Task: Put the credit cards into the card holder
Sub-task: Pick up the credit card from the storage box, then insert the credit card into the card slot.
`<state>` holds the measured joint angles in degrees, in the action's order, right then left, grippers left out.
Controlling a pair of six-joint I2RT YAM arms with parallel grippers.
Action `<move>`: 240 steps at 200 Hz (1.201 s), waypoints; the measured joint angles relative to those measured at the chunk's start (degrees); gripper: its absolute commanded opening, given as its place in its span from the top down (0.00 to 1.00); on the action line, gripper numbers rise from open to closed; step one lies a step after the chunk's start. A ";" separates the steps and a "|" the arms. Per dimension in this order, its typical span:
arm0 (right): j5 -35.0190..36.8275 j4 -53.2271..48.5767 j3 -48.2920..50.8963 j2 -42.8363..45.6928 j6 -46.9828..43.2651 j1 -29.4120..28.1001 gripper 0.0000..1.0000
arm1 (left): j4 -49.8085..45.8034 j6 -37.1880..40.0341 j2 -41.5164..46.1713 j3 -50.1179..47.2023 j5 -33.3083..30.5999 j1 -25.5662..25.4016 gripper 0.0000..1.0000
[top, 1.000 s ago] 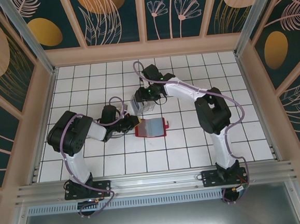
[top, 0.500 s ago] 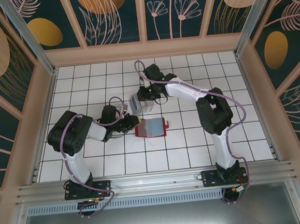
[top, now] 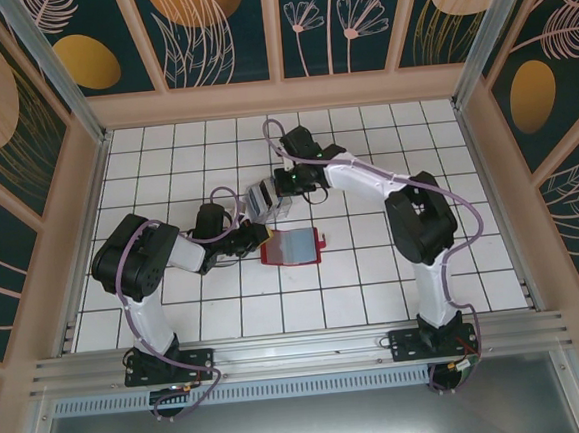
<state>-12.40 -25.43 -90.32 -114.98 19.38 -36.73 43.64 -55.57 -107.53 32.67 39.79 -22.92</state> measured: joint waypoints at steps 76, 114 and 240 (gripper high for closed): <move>2.38 9.14 24.55 25.00 3.37 -0.11 1.00 | -3.87 3.04 3.69 0.26 -1.77 -0.87 0.61; -2.86 19.34 44.22 33.55 12.41 -0.94 1.00 | -4.09 4.39 5.07 -1.11 -3.06 -0.87 0.62; -19.04 46.29 57.22 22.18 24.26 0.39 1.00 | -14.45 13.66 7.98 -0.98 -7.52 -0.66 0.92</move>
<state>-31.44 20.86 -33.10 -92.79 43.64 -36.34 29.19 -41.91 -99.55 31.68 32.27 -23.57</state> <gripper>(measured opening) 0.054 0.091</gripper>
